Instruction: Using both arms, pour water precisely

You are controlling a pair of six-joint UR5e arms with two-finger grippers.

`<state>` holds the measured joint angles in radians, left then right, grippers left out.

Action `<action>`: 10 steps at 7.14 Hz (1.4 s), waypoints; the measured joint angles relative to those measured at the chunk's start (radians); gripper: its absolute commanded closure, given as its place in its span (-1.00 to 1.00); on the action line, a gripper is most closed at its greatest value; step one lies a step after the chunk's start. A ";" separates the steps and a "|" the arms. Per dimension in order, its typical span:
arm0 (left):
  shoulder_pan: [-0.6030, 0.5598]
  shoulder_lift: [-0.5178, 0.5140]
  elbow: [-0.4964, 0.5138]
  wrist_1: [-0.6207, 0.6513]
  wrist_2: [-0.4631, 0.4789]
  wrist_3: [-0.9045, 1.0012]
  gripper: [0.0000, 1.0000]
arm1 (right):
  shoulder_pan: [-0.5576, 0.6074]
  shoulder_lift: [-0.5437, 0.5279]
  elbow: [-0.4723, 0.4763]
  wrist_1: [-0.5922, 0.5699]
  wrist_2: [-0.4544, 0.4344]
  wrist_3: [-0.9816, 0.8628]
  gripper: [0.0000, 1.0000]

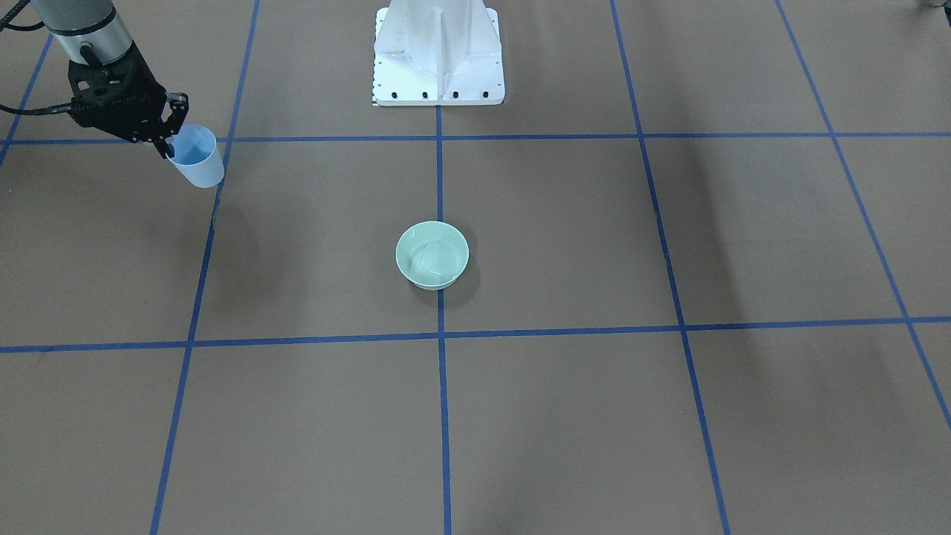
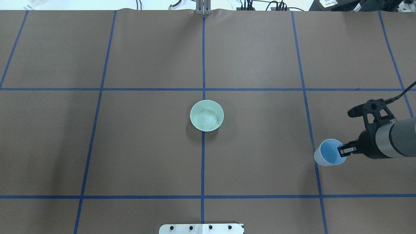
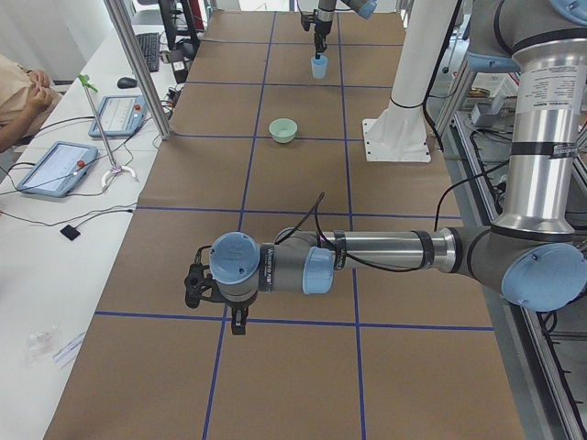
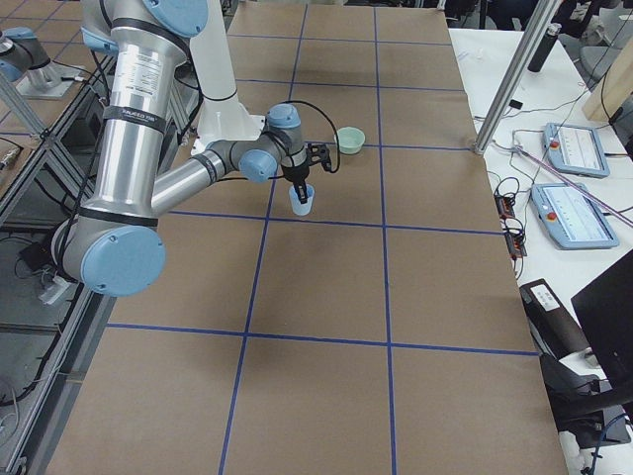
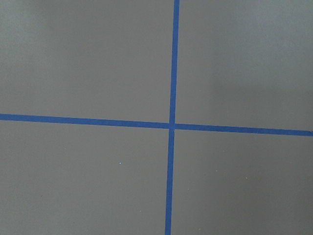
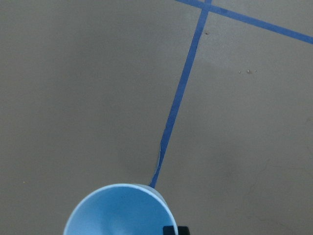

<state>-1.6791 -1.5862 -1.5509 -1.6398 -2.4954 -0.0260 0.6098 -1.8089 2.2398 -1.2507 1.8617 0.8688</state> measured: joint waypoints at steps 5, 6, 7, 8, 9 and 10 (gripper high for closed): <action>0.001 -0.003 0.000 0.002 0.000 0.000 -1.00 | -0.002 -0.014 -0.045 0.047 -0.003 0.013 0.38; 0.001 -0.003 0.001 0.003 0.000 -0.001 -1.00 | -0.002 -0.013 -0.055 0.070 0.003 0.013 -0.10; 0.001 -0.004 0.001 0.003 0.000 -0.002 -1.00 | -0.001 -0.009 -0.066 0.098 0.015 0.014 -0.98; 0.001 -0.004 0.001 0.003 0.001 -0.003 -1.00 | 0.012 -0.001 -0.070 0.112 0.026 0.015 -1.00; 0.001 -0.004 0.000 0.003 0.001 -0.003 -1.00 | 0.051 0.020 -0.070 0.113 0.057 0.012 -1.00; 0.001 -0.005 -0.008 0.003 0.001 -0.011 -1.00 | 0.113 0.053 -0.079 0.105 0.120 0.005 -1.00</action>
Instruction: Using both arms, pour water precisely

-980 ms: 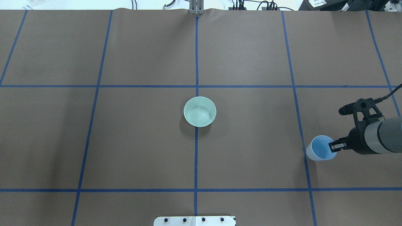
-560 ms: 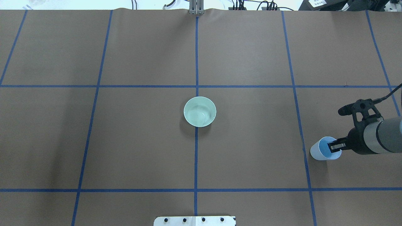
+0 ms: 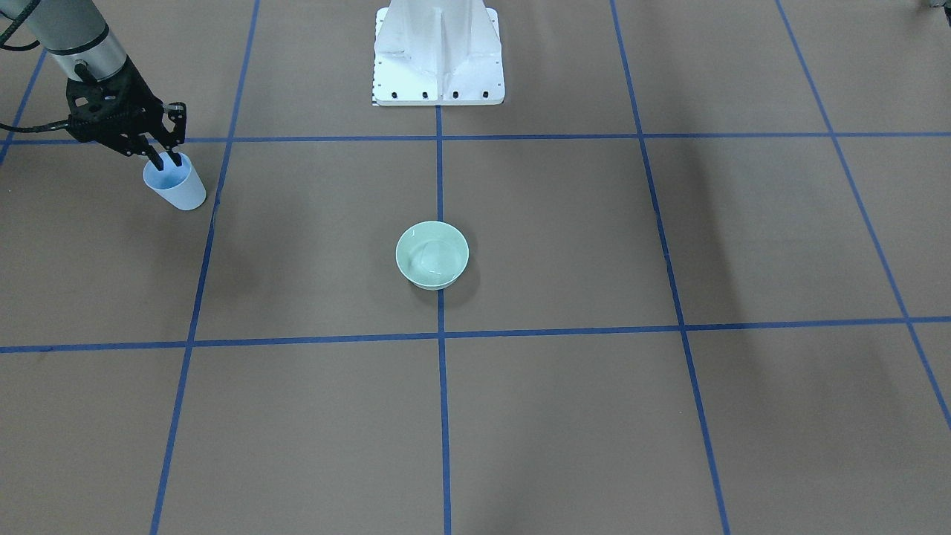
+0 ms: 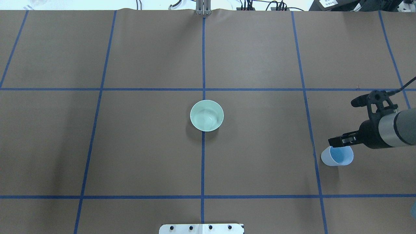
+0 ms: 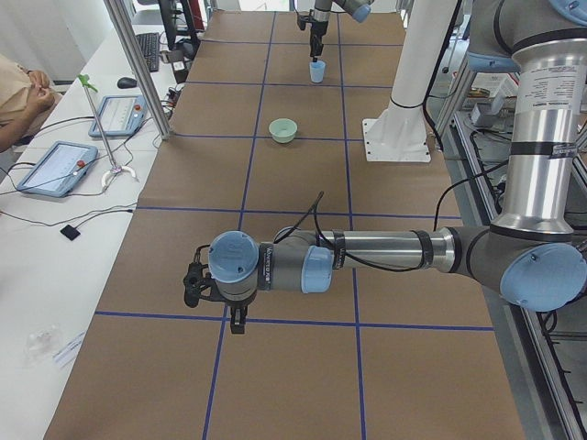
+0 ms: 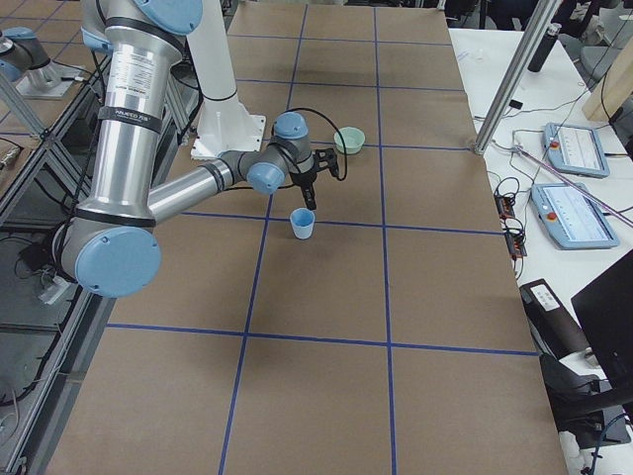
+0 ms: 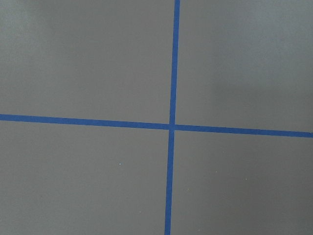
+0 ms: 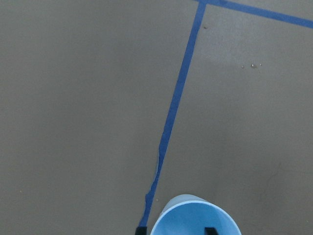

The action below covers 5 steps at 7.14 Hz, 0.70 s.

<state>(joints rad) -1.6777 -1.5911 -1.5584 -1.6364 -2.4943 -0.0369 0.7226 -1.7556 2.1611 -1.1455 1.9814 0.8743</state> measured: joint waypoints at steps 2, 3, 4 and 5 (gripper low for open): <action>0.014 -0.006 -0.061 -0.003 0.003 -0.090 -1.00 | 0.144 0.075 -0.046 -0.062 0.109 -0.072 -1.00; 0.037 -0.008 -0.096 -0.014 0.004 -0.119 -1.00 | 0.222 0.126 -0.073 -0.134 0.151 -0.156 -1.00; 0.061 -0.014 -0.125 -0.039 0.004 -0.138 -1.00 | 0.304 0.178 -0.107 -0.218 0.189 -0.261 -1.00; 0.087 -0.023 -0.143 -0.080 0.003 -0.163 -1.00 | 0.378 0.215 -0.151 -0.279 0.213 -0.368 -1.00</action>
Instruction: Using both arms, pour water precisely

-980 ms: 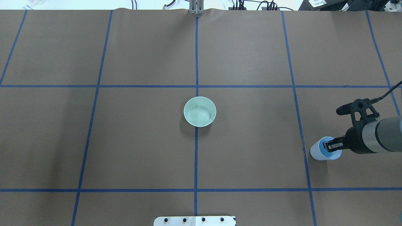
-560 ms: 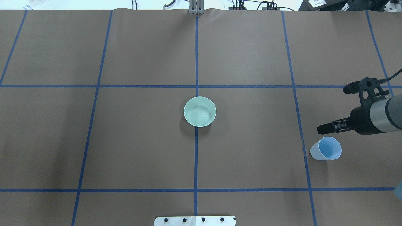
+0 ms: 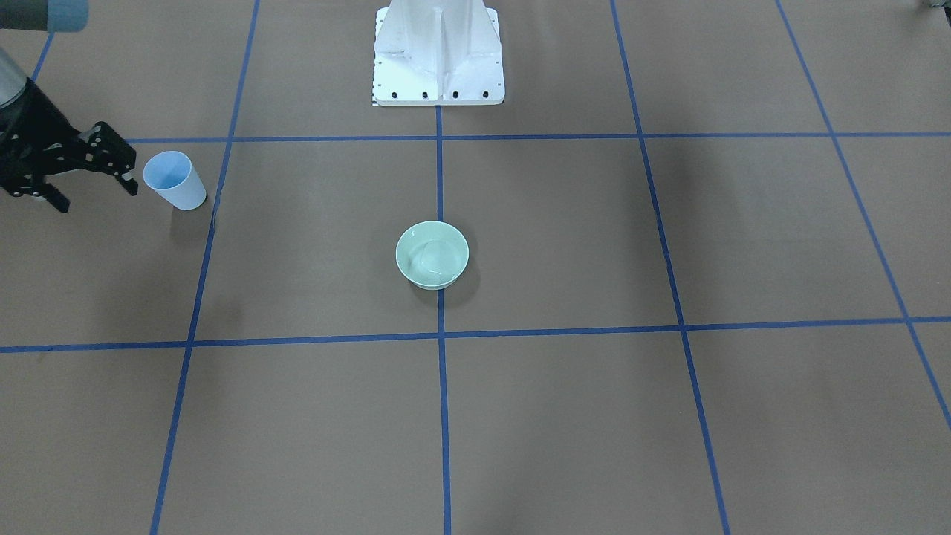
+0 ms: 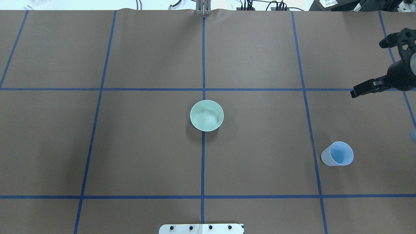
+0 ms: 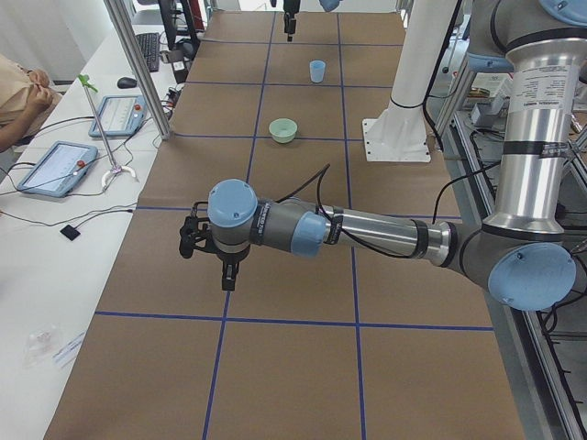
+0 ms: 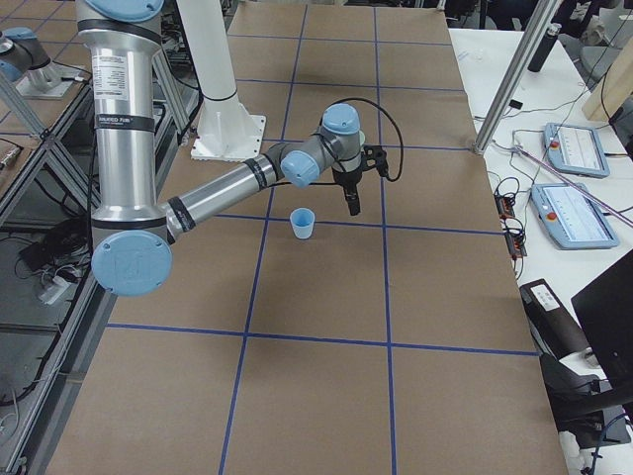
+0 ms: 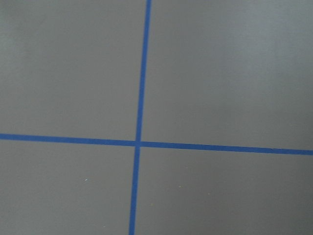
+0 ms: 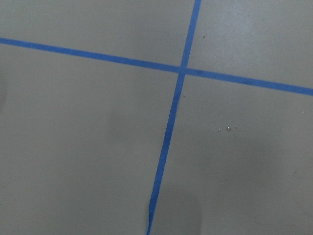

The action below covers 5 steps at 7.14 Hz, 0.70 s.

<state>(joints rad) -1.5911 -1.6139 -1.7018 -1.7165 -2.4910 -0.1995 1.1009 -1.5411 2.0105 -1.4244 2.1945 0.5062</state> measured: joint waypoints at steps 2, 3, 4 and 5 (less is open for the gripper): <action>0.078 -0.006 -0.018 -0.151 0.002 -0.080 -1.00 | 0.133 0.032 -0.118 -0.041 0.050 -0.206 -1.00; 0.120 -0.008 -0.022 -0.236 -0.004 -0.162 -1.00 | 0.194 0.033 -0.181 -0.046 0.083 -0.283 -1.00; 0.179 -0.011 -0.026 -0.336 -0.013 -0.272 -1.00 | 0.241 0.025 -0.241 -0.049 0.106 -0.351 -1.00; 0.254 -0.019 -0.030 -0.442 -0.016 -0.391 -1.00 | 0.283 0.010 -0.294 -0.049 0.114 -0.403 -1.00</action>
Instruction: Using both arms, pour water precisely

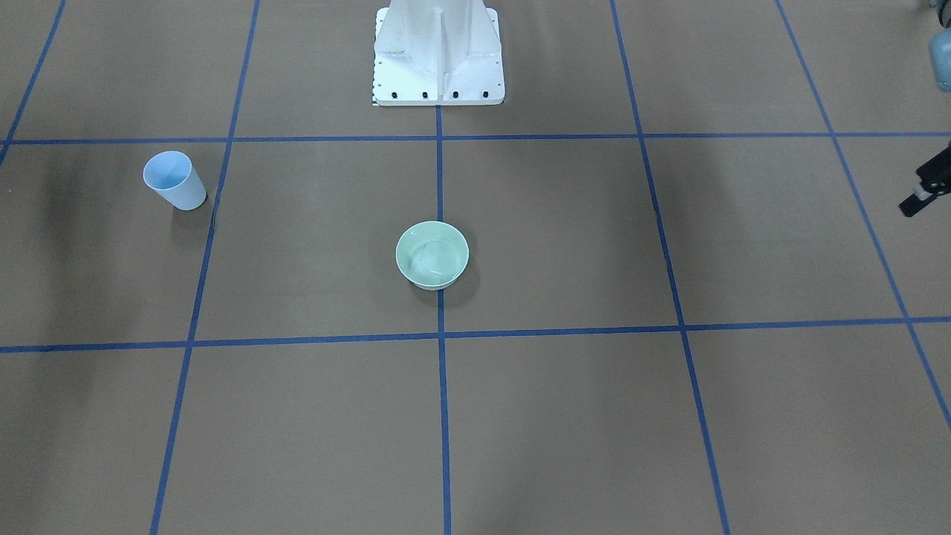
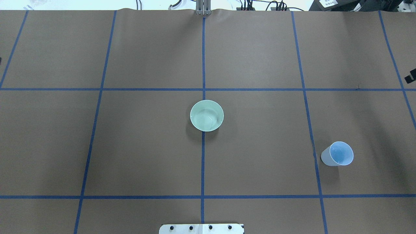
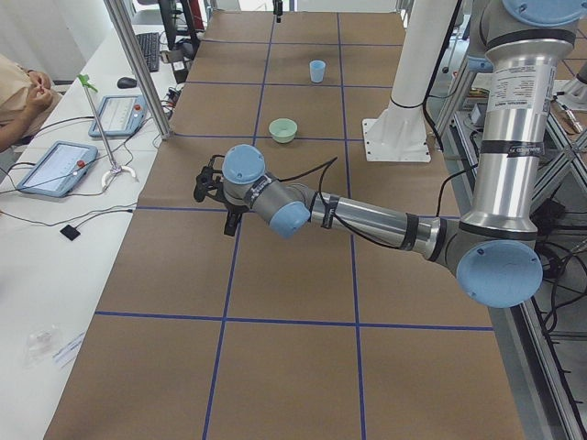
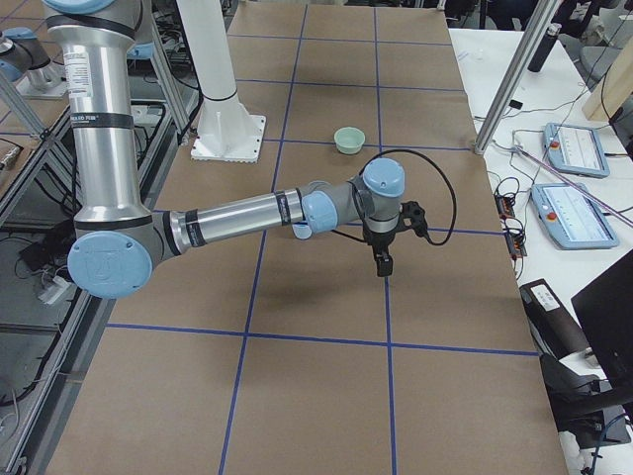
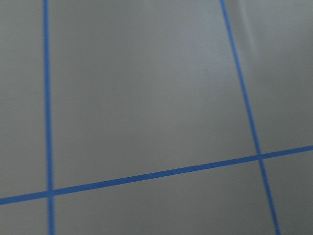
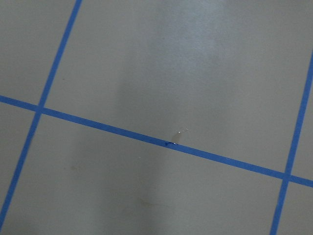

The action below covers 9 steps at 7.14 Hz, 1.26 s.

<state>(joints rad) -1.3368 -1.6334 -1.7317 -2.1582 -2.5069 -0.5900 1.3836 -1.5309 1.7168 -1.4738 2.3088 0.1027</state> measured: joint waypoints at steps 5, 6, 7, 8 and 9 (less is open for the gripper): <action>0.399 -0.177 -0.003 -0.085 0.252 -0.449 -1.00 | 0.137 -0.052 -0.096 0.006 -0.010 -0.189 -1.00; 0.481 -0.253 -0.002 0.007 0.340 -0.512 -1.00 | 0.143 -0.058 -0.097 0.009 -0.011 -0.193 -1.00; 0.564 -0.338 0.000 0.115 0.419 -0.568 -1.00 | 0.145 -0.061 -0.097 0.011 -0.010 -0.194 -1.00; 0.636 -0.428 0.005 0.233 0.485 -0.616 -1.00 | 0.146 -0.063 -0.097 0.012 -0.009 -0.195 -1.00; 0.702 -0.519 0.028 0.332 0.547 -0.668 -1.00 | 0.147 -0.064 -0.097 0.012 -0.008 -0.194 -1.00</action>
<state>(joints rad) -0.6346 -2.1525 -1.7039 -1.8262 -1.9599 -1.2581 1.5307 -1.5946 1.6199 -1.4620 2.3010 -0.0917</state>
